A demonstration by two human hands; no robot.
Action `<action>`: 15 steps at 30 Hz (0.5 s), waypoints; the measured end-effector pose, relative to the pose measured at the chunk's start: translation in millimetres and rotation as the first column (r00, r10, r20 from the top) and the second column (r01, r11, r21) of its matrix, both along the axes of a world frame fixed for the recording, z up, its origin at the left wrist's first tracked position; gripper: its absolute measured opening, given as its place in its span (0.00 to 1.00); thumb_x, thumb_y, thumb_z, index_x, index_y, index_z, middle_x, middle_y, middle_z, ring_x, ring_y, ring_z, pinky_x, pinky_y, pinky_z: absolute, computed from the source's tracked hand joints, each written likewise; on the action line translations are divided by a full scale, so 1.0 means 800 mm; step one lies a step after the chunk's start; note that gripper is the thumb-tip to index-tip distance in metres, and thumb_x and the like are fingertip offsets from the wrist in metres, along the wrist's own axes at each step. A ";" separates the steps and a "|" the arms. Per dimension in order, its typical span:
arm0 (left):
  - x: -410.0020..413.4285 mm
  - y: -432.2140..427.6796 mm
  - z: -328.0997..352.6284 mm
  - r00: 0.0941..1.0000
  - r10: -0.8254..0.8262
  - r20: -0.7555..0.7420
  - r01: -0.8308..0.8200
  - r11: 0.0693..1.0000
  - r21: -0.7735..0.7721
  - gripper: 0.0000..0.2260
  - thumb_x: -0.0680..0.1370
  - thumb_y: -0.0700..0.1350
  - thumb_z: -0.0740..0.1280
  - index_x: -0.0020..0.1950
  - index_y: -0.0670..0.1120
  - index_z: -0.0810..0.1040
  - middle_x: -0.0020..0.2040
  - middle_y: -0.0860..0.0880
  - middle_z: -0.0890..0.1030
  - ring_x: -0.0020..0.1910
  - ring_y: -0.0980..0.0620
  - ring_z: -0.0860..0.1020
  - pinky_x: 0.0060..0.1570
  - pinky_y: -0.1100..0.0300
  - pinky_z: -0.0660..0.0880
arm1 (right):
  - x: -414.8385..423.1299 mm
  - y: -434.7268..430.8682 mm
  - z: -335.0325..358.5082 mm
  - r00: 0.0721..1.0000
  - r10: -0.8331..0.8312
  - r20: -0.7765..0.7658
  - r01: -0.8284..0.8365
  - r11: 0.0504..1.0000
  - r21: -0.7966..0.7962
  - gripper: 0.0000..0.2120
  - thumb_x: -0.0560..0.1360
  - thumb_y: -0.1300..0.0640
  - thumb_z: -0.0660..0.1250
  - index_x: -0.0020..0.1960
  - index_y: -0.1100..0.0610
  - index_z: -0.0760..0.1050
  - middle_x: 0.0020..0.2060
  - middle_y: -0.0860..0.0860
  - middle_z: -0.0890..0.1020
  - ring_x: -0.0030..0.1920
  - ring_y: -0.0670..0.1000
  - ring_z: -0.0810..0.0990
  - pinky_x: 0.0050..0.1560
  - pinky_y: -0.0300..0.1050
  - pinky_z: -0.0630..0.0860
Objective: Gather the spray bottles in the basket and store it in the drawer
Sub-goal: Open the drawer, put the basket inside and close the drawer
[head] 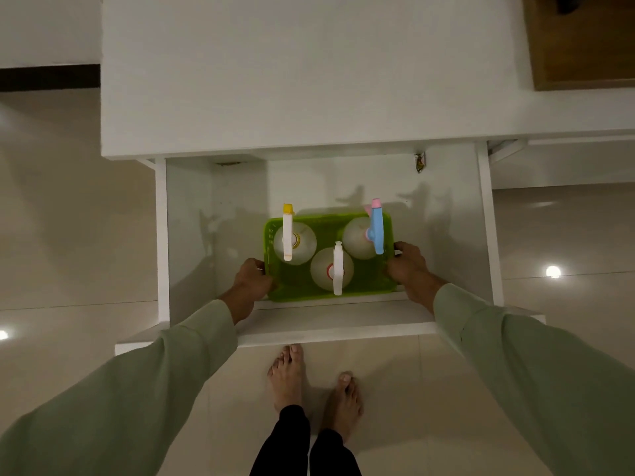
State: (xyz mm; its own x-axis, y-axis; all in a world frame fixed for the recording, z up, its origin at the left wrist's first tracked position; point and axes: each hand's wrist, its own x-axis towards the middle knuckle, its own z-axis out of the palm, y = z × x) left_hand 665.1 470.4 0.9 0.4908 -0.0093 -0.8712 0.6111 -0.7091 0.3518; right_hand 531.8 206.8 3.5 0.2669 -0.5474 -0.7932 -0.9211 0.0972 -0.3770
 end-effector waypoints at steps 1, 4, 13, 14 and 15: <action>-0.001 0.001 0.010 0.999 -0.035 -0.009 0.035 0.999 0.001 0.23 0.72 0.30 0.70 0.66 0.40 0.70 0.64 0.35 0.78 0.53 0.42 0.77 0.44 0.54 0.75 | -0.001 0.000 0.007 1.000 -0.009 -0.013 0.010 0.999 0.035 0.26 0.76 0.65 0.67 0.74 0.60 0.69 0.64 0.63 0.79 0.58 0.62 0.81 0.53 0.52 0.80; -0.011 0.008 0.057 0.981 -0.157 0.112 0.157 0.988 0.011 0.28 0.74 0.36 0.72 0.72 0.43 0.67 0.69 0.39 0.75 0.62 0.39 0.77 0.53 0.49 0.78 | -0.010 0.003 0.049 0.999 0.010 -0.037 -0.007 0.997 0.076 0.31 0.77 0.65 0.66 0.77 0.62 0.62 0.71 0.63 0.73 0.68 0.63 0.75 0.60 0.52 0.76; -0.125 0.032 0.203 0.488 -0.701 0.520 0.756 0.637 0.150 0.21 0.82 0.59 0.58 0.72 0.51 0.69 0.68 0.50 0.78 0.66 0.49 0.76 0.70 0.49 0.69 | -0.095 0.087 0.205 0.591 0.771 0.235 -0.699 0.636 -0.327 0.24 0.83 0.46 0.60 0.76 0.52 0.67 0.72 0.50 0.75 0.70 0.52 0.73 0.71 0.52 0.68; -0.132 0.032 0.202 0.404 -0.753 0.520 0.792 0.572 0.214 0.22 0.82 0.60 0.57 0.72 0.52 0.69 0.69 0.51 0.77 0.69 0.49 0.74 0.73 0.47 0.64 | -0.103 0.092 0.205 0.480 0.859 0.181 -0.778 0.512 -0.366 0.23 0.83 0.46 0.60 0.76 0.52 0.67 0.71 0.49 0.75 0.70 0.52 0.73 0.71 0.51 0.67; -0.136 0.033 0.199 0.351 -0.776 0.524 0.801 0.539 0.261 0.21 0.81 0.59 0.59 0.72 0.53 0.71 0.69 0.52 0.77 0.70 0.49 0.73 0.74 0.45 0.62 | -0.109 0.094 0.203 0.384 0.915 0.119 -0.818 0.397 -0.416 0.22 0.83 0.49 0.62 0.76 0.52 0.69 0.70 0.49 0.77 0.69 0.52 0.74 0.71 0.52 0.67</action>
